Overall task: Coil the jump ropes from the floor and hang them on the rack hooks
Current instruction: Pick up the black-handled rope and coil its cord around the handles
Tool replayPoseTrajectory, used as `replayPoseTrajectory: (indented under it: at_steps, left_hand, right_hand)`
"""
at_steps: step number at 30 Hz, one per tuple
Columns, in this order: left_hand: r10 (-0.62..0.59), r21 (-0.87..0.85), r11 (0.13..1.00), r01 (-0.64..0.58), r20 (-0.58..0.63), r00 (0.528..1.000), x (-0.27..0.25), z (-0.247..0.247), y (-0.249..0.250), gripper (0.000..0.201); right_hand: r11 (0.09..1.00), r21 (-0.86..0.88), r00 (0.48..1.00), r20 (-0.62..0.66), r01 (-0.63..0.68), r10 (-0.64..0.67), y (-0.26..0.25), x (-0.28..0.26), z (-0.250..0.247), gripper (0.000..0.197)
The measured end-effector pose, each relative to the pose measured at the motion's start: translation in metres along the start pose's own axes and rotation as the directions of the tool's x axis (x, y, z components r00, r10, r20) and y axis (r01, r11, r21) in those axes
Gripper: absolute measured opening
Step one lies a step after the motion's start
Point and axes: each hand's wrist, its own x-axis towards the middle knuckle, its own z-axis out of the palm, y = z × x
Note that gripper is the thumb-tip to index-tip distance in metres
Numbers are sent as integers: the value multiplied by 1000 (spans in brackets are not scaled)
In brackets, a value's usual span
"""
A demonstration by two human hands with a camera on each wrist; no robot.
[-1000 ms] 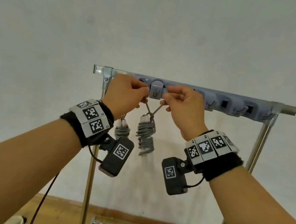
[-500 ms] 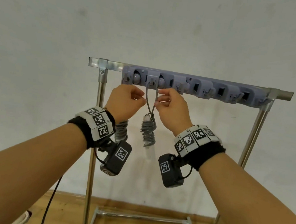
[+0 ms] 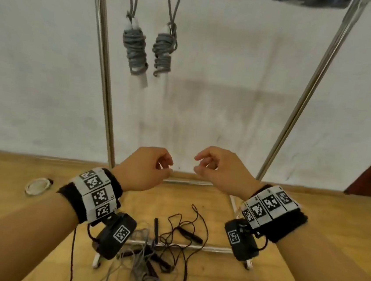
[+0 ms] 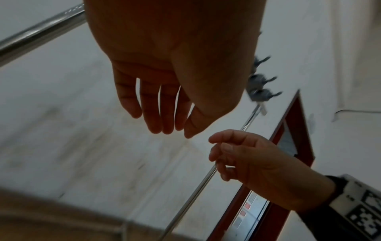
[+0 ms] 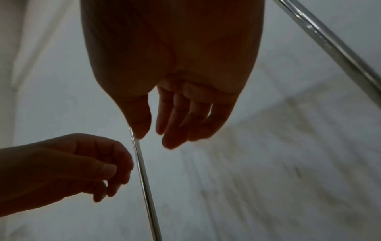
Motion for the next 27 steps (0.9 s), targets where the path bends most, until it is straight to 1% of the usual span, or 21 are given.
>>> replayPoseTrajectory:
  at_steps: [2,4,7,9,13,15,18,21,22,25,27]
  left_hand:
    - [-62,26,998,60,102,993,-17,45,-29,8]
    - [-103,59,994,93,195,975,-32,90,-57,9]
    - [-181,55,983,173,294,938,-54,152,-100,9]
    - [-219,71,976,207,354,909,-66,189,-126,12]
    - [-282,98,959,266,440,853,-75,247,-171,20]
    - [-316,100,947,305,453,834,-65,269,-189,22]
    - [-319,48,942,333,437,841,-36,298,-211,26]
    - [-331,31,935,352,428,841,1,331,-231,31]
    - [-333,35,935,353,433,838,13,345,-238,32]
    - [-319,63,943,328,455,831,38,379,-252,34]
    - [-296,90,953,288,459,838,52,401,-259,37]
  right_hand:
    - [995,-52,988,127,-81,87,37,-18,32,18]
    - [987,-94,966,211,-133,150,74,-35,66,17]
    - [974,-132,929,302,-183,216,125,-53,118,14]
    - [961,-166,893,362,-221,268,158,-61,150,17]
    - [931,-218,826,431,-294,362,216,-64,200,17]
    - [914,-247,810,428,-322,401,244,-59,219,18]
    - [881,-252,789,393,-401,472,285,-42,243,14]
    - [838,-230,763,348,-494,545,329,-20,261,26]
    - [829,-233,763,325,-508,559,346,-12,267,30]
    - [815,-261,784,239,-517,573,382,6,281,37]
    - [795,-306,776,211,-525,594,404,17,291,41]
